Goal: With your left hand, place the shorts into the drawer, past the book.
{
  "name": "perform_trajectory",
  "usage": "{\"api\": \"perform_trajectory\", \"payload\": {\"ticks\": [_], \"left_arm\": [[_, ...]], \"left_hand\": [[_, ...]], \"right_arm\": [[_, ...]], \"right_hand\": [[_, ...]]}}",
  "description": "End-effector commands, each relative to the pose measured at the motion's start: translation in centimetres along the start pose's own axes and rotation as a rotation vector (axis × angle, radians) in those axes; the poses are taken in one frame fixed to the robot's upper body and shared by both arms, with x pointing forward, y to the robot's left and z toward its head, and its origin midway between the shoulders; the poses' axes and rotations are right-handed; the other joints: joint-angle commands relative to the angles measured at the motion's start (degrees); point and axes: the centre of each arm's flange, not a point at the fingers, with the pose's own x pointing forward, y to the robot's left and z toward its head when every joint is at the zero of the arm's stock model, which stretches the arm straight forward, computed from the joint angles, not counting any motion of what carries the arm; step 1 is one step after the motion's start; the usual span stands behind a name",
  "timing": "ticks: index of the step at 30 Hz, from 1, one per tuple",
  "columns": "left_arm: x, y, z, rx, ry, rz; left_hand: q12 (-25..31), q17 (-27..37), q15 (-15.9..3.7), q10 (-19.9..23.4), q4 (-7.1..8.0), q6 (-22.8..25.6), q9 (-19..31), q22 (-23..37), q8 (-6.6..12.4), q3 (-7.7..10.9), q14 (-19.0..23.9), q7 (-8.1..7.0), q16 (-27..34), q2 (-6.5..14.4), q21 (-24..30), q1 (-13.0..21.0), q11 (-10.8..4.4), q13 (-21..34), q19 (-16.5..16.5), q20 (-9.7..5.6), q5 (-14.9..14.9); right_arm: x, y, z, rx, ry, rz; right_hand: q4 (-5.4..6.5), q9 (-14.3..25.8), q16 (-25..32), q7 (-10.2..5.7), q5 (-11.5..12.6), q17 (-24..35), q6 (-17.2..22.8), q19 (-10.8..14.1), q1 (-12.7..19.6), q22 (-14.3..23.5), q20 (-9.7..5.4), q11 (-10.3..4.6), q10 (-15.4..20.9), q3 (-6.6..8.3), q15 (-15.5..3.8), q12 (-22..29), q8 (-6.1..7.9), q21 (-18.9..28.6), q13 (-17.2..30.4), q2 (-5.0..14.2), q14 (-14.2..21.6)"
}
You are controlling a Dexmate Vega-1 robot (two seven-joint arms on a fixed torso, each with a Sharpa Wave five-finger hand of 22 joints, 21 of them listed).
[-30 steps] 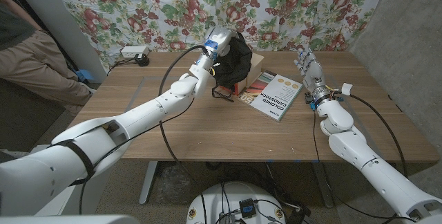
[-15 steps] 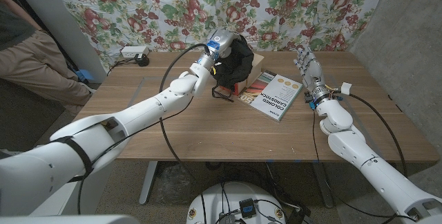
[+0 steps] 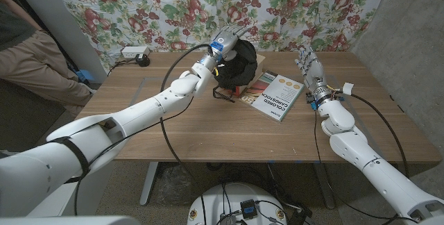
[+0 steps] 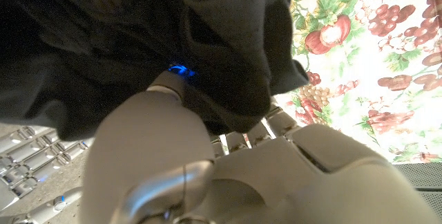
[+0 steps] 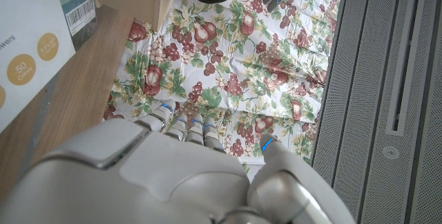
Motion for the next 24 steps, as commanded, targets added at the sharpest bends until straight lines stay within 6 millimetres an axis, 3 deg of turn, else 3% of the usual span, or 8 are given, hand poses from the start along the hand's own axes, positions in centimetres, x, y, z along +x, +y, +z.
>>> {"api": "perform_trajectory", "payload": {"ticks": [1, 2, 6, 24], "left_arm": [[-0.5, 0.2, 0.1, 0.039, -0.001, 0.003], [-0.6, 0.4, 0.0, 0.034, 0.013, 0.016], [-0.7, 0.7, -0.3, 0.008, 0.021, 0.039], [-1.0, 2.6, -1.1, -0.028, 0.047, 0.086]], "left_hand": [[-0.26, -0.66, 1.67, -4.17, 0.48, -5.13, -0.14, 0.24, -0.01, -1.65, -3.82, -0.72, -0.06, 0.64, -3.0, -2.54, 0.48, -0.06, -3.54, 3.08, 0.12], [-0.46, -0.91, 1.91, -6.28, 0.89, -7.15, -0.19, 0.27, -0.07, -2.36, -4.93, -0.93, -0.06, 0.7, -4.14, -3.8, 0.69, -0.16, -4.95, 4.58, 0.06], [-0.38, -1.38, 3.34, -10.74, 2.24, -11.01, -0.24, 0.34, 0.07, -4.36, -8.09, -0.79, -0.13, 0.68, -6.64, -7.73, 1.17, -0.34, -7.16, 5.36, -0.08], [0.21, -1.81, 3.96, -12.03, 2.87, -11.82, -0.26, 0.38, 0.67, -6.24, -10.04, -1.43, -0.13, -0.4, -8.35, -10.84, 1.54, -0.44, -7.74, 4.52, -0.12]], "right_arm": [[-0.2, 0.0, 0.1, -0.001, -0.005, -0.004], [-0.3, 0.0, 0.1, 0.0, -0.005, -0.004], [-0.2, 0.0, 0.2, -0.002, -0.005, -0.001], [-0.2, 0.6, 0.5, -0.009, -0.008, 0.009]], "right_hand": [[0.26, 0.14, 0.19, 0.08, -0.11, 0.27, -0.24, -0.29, -0.41, 0.12, -3.9, 0.61, -0.25, 0.47, 0.11, -0.13, 0.03, 0.32, 0.25, 1.97, -0.41], [0.27, 0.14, 0.19, 0.22, -0.11, 0.28, -0.27, -0.28, -0.41, 0.12, -3.92, 0.73, -0.24, 0.49, 0.18, -0.12, 0.02, 0.32, 0.25, 2.01, -0.42], [0.28, 0.12, 0.21, 0.23, -0.13, 0.29, -0.14, -0.29, -0.42, 0.12, -3.9, 0.69, -0.19, 0.52, 0.02, -0.09, 0.09, 0.32, 0.24, 2.05, -0.38], [0.52, 0.1, 0.39, 0.82, -0.19, 0.4, 0.42, -0.31, -0.62, 0.13, -4.06, 1.2, 0.76, 0.62, 0.05, 0.27, 0.34, 0.33, 0.25, 2.29, -0.05]]}}
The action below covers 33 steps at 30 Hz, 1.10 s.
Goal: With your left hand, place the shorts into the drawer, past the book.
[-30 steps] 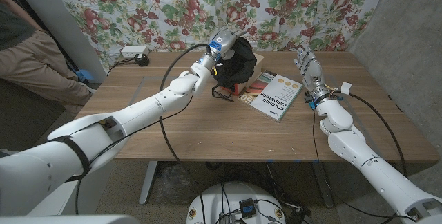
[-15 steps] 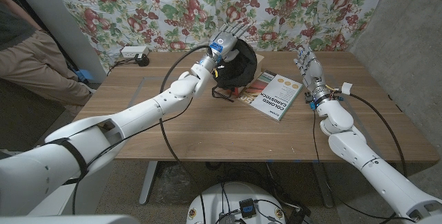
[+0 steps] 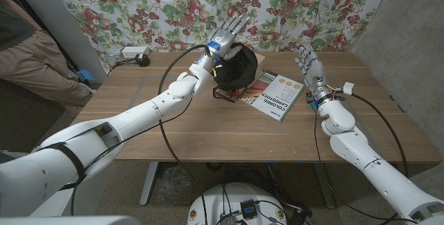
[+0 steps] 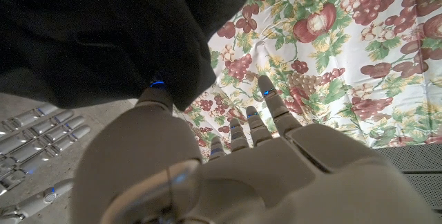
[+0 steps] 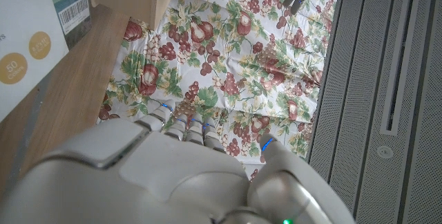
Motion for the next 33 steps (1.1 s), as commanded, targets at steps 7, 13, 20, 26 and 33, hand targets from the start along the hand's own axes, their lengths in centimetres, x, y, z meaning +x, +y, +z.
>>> {"api": "perform_trajectory", "payload": {"ticks": [7, 13, 20, 26, 33], "left_arm": [[-0.1, 1.9, -0.6, -0.068, 0.027, 0.04], [-0.1, 2.6, -0.7, -0.079, 0.037, 0.055], [0.1, 3.5, -1.1, -0.104, 0.047, 0.067], [0.2, 3.9, -1.5, -0.147, 0.061, 0.07], [0.3, 4.6, -1.9, -0.218, 0.084, 0.072]], "left_hand": [[0.83, 0.03, 0.17, -0.03, 0.67, 0.82, -0.01, 0.13, 0.88, -1.61, -0.44, -0.68, 0.3, -1.02, -1.14, -2.64, -0.66, 0.08, -0.37, 0.1, -0.05], [1.04, 0.02, 0.14, 0.22, 1.11, 1.88, 0.0, 0.14, 1.21, -2.27, -0.38, -0.89, 0.48, -1.35, -1.68, -4.04, -0.81, 0.07, -0.29, 0.18, 0.03], [1.53, -0.14, 0.05, 1.35, 1.09, 4.64, 0.05, 0.16, 1.94, -2.74, -0.01, -0.71, 0.63, -1.81, -2.49, -4.96, -0.48, 0.06, -0.07, 0.3, 0.22], [1.69, -0.22, -0.13, 1.84, 1.0, 6.35, 0.08, 0.18, 2.29, -3.1, 0.24, -0.62, 0.69, -2.28, -3.0, -5.5, -0.54, 0.07, 0.06, 0.46, 0.26], [1.9, -0.46, 0.09, 2.61, 0.21, 8.94, 0.12, 0.21, 2.78, -3.16, 0.61, 0.01, 0.67, -2.76, -3.69, -5.06, -0.24, 0.07, 0.27, 0.99, 0.41]], "right_arm": [[-0.2, 0.3, 0.3, -0.007, 0.0, 0.006], [-0.4, 0.4, 0.4, -0.008, -0.001, 0.009], [-0.5, 0.4, 0.5, -0.006, -0.003, 0.008], [-0.4, 0.4, 0.5, -0.006, -0.004, 0.008], [-0.3, 0.4, 0.5, -0.008, -0.005, 0.009]], "right_hand": [[0.37, 0.09, 0.43, 0.6, -0.2, 0.15, 0.59, -0.29, -0.71, 0.13, -4.12, 0.21, 0.78, 0.39, -0.13, 0.47, 0.48, 0.34, 0.29, 2.3, 0.07], [0.41, 0.1, 0.46, 0.58, -0.21, 0.17, 0.89, -0.27, -0.75, 0.13, -4.14, 0.17, 1.03, 0.4, -0.31, 0.55, 0.58, 0.35, 0.31, 2.29, 0.14], [0.44, 0.1, 0.42, 0.44, -0.2, 0.18, 1.09, -0.33, -0.77, 0.12, -4.27, -0.05, 0.97, 0.45, -0.56, 0.49, 0.64, 0.33, 0.33, 2.33, 0.09], [0.39, 0.09, 0.36, -0.01, -0.19, 0.15, 1.11, -0.38, -0.74, 0.12, -4.35, -0.34, 0.85, 0.48, -0.74, 0.42, 0.61, 0.31, 0.35, 2.26, 0.0], [0.15, 0.08, 0.15, -1.21, -0.2, 0.03, 0.82, -0.51, -0.56, 0.11, -4.45, -1.38, 0.12, 0.51, -1.19, 0.1, 0.44, 0.27, 0.33, 1.96, -0.37]]}}
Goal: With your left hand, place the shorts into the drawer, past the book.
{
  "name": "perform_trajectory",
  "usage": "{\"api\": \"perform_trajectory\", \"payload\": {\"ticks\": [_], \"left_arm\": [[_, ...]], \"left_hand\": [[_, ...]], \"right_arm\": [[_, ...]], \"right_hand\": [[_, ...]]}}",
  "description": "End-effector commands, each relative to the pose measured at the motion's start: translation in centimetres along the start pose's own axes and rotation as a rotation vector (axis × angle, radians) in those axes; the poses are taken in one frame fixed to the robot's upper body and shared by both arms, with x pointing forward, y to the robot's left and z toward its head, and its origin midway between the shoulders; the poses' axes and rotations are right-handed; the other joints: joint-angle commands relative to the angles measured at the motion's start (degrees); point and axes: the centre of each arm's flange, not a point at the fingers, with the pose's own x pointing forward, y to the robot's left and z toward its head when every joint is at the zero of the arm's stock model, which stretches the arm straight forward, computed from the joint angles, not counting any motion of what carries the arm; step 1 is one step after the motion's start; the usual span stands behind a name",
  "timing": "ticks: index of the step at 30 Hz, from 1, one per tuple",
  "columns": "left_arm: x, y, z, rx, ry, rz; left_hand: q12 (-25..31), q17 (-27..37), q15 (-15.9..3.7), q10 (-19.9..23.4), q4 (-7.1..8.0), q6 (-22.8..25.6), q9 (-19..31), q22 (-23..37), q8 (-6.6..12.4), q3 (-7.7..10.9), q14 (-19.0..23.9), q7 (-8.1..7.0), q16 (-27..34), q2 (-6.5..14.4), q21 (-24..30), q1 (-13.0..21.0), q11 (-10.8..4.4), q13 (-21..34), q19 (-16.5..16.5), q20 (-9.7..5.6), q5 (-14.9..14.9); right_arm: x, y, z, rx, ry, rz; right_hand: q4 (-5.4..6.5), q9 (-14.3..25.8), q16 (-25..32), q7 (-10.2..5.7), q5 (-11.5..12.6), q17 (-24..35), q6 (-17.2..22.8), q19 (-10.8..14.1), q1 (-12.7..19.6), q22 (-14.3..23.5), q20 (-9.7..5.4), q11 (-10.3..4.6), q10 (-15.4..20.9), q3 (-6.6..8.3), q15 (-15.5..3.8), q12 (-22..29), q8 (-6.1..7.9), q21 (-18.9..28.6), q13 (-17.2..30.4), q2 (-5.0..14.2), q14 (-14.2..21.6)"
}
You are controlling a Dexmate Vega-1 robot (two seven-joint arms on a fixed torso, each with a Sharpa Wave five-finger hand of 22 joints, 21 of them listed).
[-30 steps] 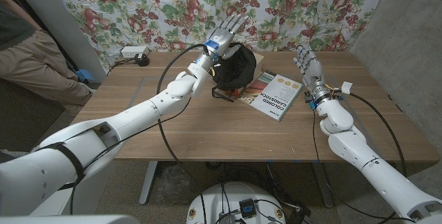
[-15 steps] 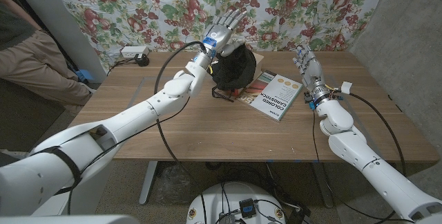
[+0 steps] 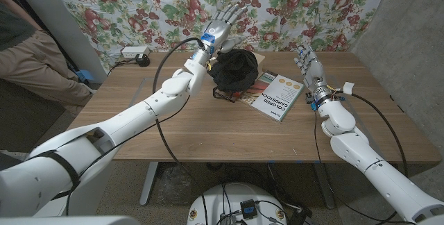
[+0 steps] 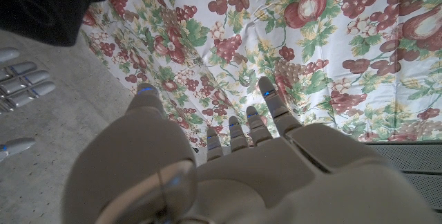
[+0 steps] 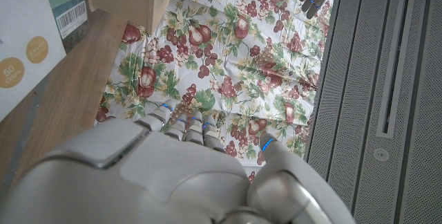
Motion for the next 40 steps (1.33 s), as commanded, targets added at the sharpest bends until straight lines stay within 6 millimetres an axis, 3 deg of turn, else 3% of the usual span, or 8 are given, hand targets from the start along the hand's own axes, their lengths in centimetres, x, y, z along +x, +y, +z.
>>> {"api": "perform_trajectory", "payload": {"ticks": [1, 7, 19, 28, 33, 40], "left_arm": [[0.3, 1.1, -0.5, -0.105, 0.037, 0.003], [0.6, 1.8, -0.7, -0.146, 0.048, 0.002], [1.1, 3.4, -1.0, -0.233, 0.073, 0.017], [1.2, 4.4, -1.1, -0.36, 0.085, 0.018], [1.0, 4.7, -0.8, -0.332, 0.067, 0.034], [0.8, 4.4, -1.1, -0.369, 0.078, 0.022]], "left_hand": [[0.28, 0.0, 0.04, 0.51, -0.56, 1.25, 0.11, 0.22, 0.46, 0.08, 0.69, 0.17, 0.39, -0.42, -0.37, 0.2, 0.18, 0.06, 0.06, 0.83, 0.42], [0.55, -0.17, -0.76, 1.73, -1.8, 3.82, 0.12, 0.23, 0.61, -0.09, 1.4, -0.52, 0.47, -1.23, -1.2, 1.05, -0.4, 0.05, 0.72, 0.0, 0.56], [0.51, -0.19, -1.06, 2.09, -2.55, 5.08, 0.11, 0.25, 0.5, -0.12, 1.74, -0.41, 0.47, -1.51, -1.85, 1.69, -0.51, 0.03, 0.98, 0.02, 0.84], [0.3, 0.04, -0.49, 1.93, -2.17, 4.32, 0.15, 0.29, -0.32, -0.27, 1.58, 0.41, 0.5, -0.72, -2.56, 0.85, 0.27, 0.06, 0.98, 0.57, 0.73], [0.16, 0.11, 0.07, 1.75, -2.17, 4.02, 0.18, 0.32, -0.7, -0.04, 1.42, 1.25, 0.48, 0.14, -3.07, 0.84, 0.95, 0.08, 0.93, 1.09, 0.73], [0.27, -0.08, -1.05, 2.3, -2.88, 5.21, 0.19, 0.33, -0.52, -0.14, 1.97, 0.33, 0.52, -0.31, -3.49, 1.31, -0.04, 0.08, 1.49, 0.08, 0.64]], "right_arm": [[0.2, 0.0, 0.1, -0.006, -0.002, 0.002], [0.2, 0.0, 0.1, -0.004, -0.002, 0.002], [0.3, 0.0, 0.3, -0.005, -0.008, 0.003], [0.3, 0.0, 0.3, -0.005, -0.01, 0.002], [0.3, 0.0, 0.3, -0.002, -0.008, -0.001], [0.1, -0.1, 0.2, -0.003, -0.01, -0.001]], "right_hand": [[-0.14, 0.07, 0.11, -0.57, -0.2, 0.02, -0.13, -0.52, -0.53, 0.11, -4.44, -0.65, -0.23, 0.27, -1.24, -0.22, 0.14, 0.27, 0.33, 1.92, -0.44], [-0.42, 0.05, -0.02, -1.08, -0.23, -0.12, -0.48, -0.58, -0.3, 0.1, -4.21, -1.31, -0.88, 0.32, -1.25, -0.47, -0.02, 0.26, 0.28, 1.68, -0.69], [-0.61, 0.05, -0.1, -1.47, -0.26, -0.22, -0.65, -0.6, -0.14, 0.09, -4.11, -1.67, -1.31, 0.36, -1.35, -0.61, -0.1, 0.26, 0.23, 1.53, -0.91], [-0.63, 0.06, 0.04, -1.44, -0.3, -0.23, 0.02, -0.6, -0.17, 0.09, -4.15, -1.77, -0.64, 0.33, -1.49, -0.31, 0.18, 0.27, 0.21, 1.42, -0.63], [-0.62, 0.07, 0.07, -1.52, -0.31, -0.22, 0.14, -0.59, -0.2, 0.09, -4.21, -2.02, -0.5, 0.32, -1.64, -0.26, 0.21, 0.28, 0.22, 1.38, -0.58], [-0.68, 0.07, 0.05, -1.73, -0.31, -0.25, -0.16, -0.57, -0.14, 0.09, -4.02, -2.11, -0.9, 0.35, -1.57, -0.42, 0.07, 0.29, 0.2, 1.37, -0.58]]}}
